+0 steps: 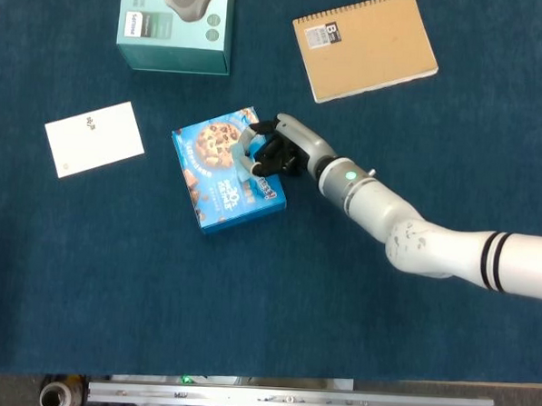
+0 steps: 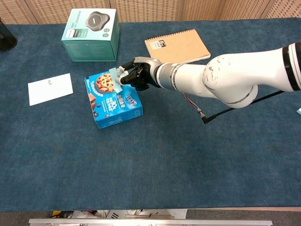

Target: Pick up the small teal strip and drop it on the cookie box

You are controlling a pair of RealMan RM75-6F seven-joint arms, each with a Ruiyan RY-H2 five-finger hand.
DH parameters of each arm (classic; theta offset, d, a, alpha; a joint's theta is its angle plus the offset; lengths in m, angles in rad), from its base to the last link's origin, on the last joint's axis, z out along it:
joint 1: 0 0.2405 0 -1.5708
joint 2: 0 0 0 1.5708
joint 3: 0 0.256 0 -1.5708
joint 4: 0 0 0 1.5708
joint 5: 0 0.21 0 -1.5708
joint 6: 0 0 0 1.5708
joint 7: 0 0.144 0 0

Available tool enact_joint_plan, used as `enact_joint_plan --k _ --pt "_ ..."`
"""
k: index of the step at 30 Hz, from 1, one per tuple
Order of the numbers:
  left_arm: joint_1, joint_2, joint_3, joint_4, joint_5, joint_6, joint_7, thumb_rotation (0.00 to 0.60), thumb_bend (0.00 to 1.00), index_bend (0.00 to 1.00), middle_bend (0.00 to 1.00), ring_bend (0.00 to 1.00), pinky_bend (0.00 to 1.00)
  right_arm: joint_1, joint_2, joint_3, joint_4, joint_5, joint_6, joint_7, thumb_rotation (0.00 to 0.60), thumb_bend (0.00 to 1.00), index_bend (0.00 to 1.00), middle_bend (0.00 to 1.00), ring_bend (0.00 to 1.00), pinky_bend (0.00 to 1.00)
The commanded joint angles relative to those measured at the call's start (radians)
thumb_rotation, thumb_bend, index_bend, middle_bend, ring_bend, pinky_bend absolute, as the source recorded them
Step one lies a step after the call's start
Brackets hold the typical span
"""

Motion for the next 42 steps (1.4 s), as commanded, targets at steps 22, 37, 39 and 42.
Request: enact_joint_plan --k 22,37,39,42 --pt "-0.02 0.014 -0.013 -0.003 0.013 -0.011 -0.013 0.6 0.34 0.12 0.22 0.18 0.25 -0.063 0.046 0.031 -0.062 -0.097 -0.003 -0.018 0.6 0.34 0.17 1.0 1.0 1.0" --pt "-0.128 0.047 -0.032 0.04 0.051 -0.131 -0.1 0.6 0.34 0.12 0.33 0.38 0.34 -0.229 0.128 0.038 -0.3 -0.232 0.432 -0.109 0.6 0.32 0.12 0.98 1.0 1.0" --pt "-0.151 0.048 -0.033 0.047 0.062 -0.157 -0.108 0.6 0.34 0.12 0.41 0.45 0.5 -0.264 0.145 0.028 -0.331 -0.272 0.493 -0.121 0.6 0.35 0.16 0.96 1.0 1.0" --pt "-0.192 0.047 -0.034 0.059 0.083 -0.202 -0.122 0.6 0.34 0.12 0.55 0.58 0.66 -0.323 0.192 0.005 -0.387 -0.334 0.54 -0.127 0.6 0.37 0.2 0.92 0.99 1.0"
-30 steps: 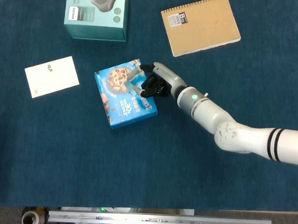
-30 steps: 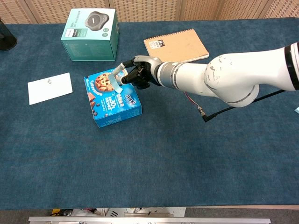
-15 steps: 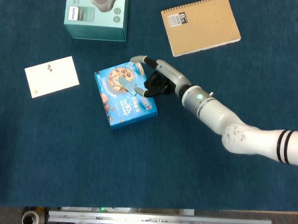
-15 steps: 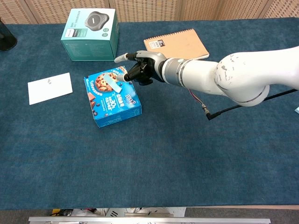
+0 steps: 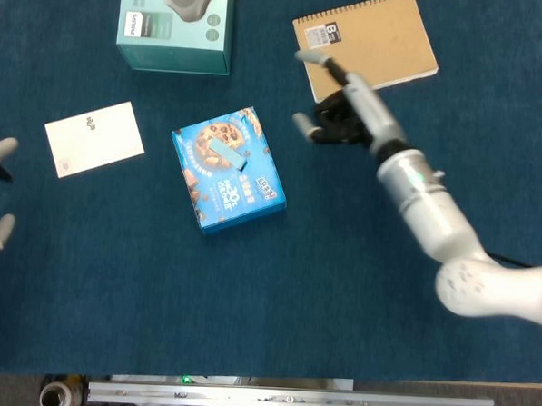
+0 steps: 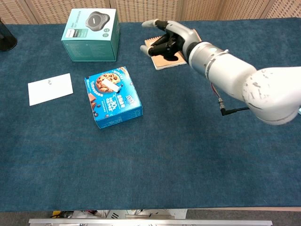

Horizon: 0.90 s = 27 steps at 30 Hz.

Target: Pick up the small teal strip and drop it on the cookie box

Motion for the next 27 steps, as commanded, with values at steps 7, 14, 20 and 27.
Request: enact_joint_plan --k 7,14,20,27 --pt "-0.112 0.002 0.0 0.027 0.062 -0.12 -0.032 0.6 0.39 0.12 0.74 0.77 0.9 -0.175 0.155 -0.078 -0.154 -0.212 0.129 -0.036 0.6 0.39 0.22 0.83 0.87 1.0" --pt "-0.269 0.014 -0.006 0.015 0.084 -0.309 -0.114 0.6 0.71 0.13 0.94 0.96 1.0 -0.286 0.336 -0.102 -0.275 -0.292 0.145 -0.013 0.6 0.39 0.22 0.82 0.89 1.0" --pt "-0.36 -0.009 -0.012 0.021 0.072 -0.408 -0.174 0.6 0.87 0.14 0.95 1.0 1.0 -0.336 0.406 -0.087 -0.325 -0.32 0.161 0.004 0.6 0.39 0.22 0.83 0.95 1.0" --pt "-0.438 -0.073 -0.022 0.042 0.039 -0.495 -0.163 0.6 0.88 0.13 0.97 1.0 1.0 -0.381 0.459 -0.092 -0.349 -0.343 0.157 0.008 0.6 0.39 0.22 0.86 0.99 1.0"
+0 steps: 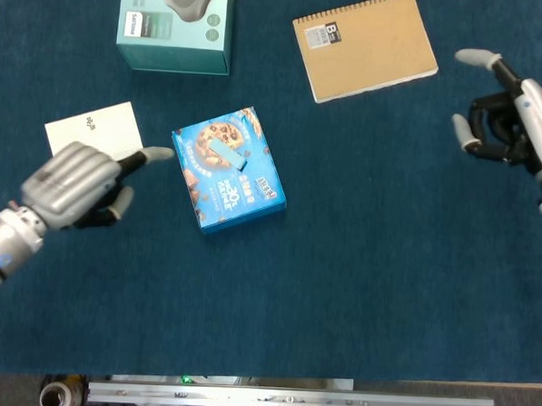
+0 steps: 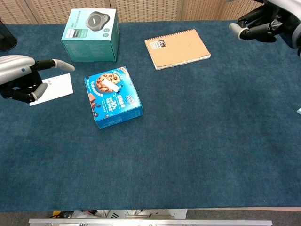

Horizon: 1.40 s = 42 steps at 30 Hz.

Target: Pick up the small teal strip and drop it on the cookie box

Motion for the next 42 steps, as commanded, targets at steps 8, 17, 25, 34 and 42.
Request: enact_joint_plan --k 8,17,25,34,42 --pt "-0.09 -0.101 -0.028 0.041 -0.079 -0.094 0.082 0.6 0.89 0.12 0.98 1.0 1.0 -0.052 -0.004 -0.047 0.061 -0.101 0.04 -0.076 0.6 0.43 0.22 0.86 0.99 1.0" --pt "-0.152 -0.163 -0.033 0.049 -0.153 -0.177 0.137 0.6 0.89 0.12 1.0 1.0 1.0 -0.114 -0.027 -0.096 0.112 -0.195 0.097 -0.117 0.6 0.43 0.22 0.86 0.99 1.0" --pt "-0.222 -0.199 -0.051 0.064 -0.253 -0.282 0.204 0.6 0.89 0.13 1.0 1.0 1.0 -0.147 -0.028 -0.108 0.128 -0.241 0.108 -0.112 0.6 0.43 0.22 0.86 0.99 1.0" --pt "-0.269 -0.213 -0.054 0.067 -0.372 -0.344 0.287 0.6 0.89 0.12 1.0 1.0 1.0 -0.169 -0.015 -0.094 0.138 -0.256 0.102 -0.08 0.6 0.43 0.22 0.86 1.0 1.0" --pt "-0.296 -0.22 -0.045 0.062 -0.44 -0.366 0.336 0.6 0.89 0.13 1.0 1.0 1.0 -0.186 -0.006 -0.087 0.151 -0.265 0.097 -0.058 0.6 0.43 0.22 0.86 1.0 1.0"
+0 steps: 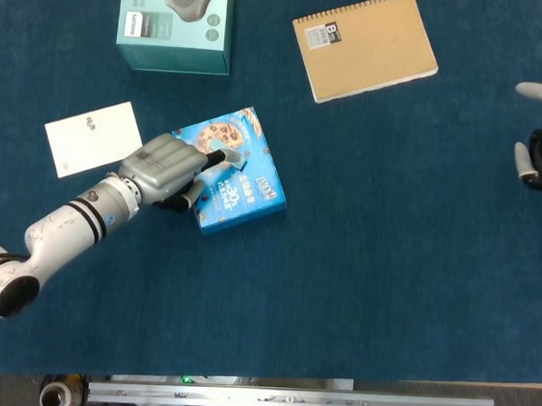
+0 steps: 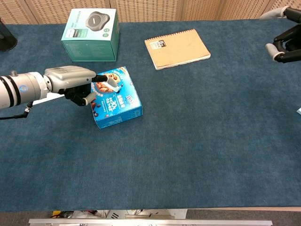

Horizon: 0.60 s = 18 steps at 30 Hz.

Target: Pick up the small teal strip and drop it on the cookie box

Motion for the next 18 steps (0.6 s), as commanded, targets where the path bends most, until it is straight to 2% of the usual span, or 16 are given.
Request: enact_joint_plan --k 1,18 --pt "-0.01 -0.002 0.005 -0.006 -0.017 -0.006 0.016 0.6 0.89 0.13 1.0 1.0 1.0 -0.005 0.003 0.003 0.005 -0.002 -0.002 0.006 0.6 0.43 0.22 0.86 1.0 1.0" --pt "-0.046 0.004 0.032 -0.038 -0.096 -0.008 0.086 0.6 0.89 0.13 1.0 1.0 1.0 -0.026 0.01 0.018 0.013 -0.013 -0.01 0.024 0.6 0.43 0.22 0.86 1.0 1.0"
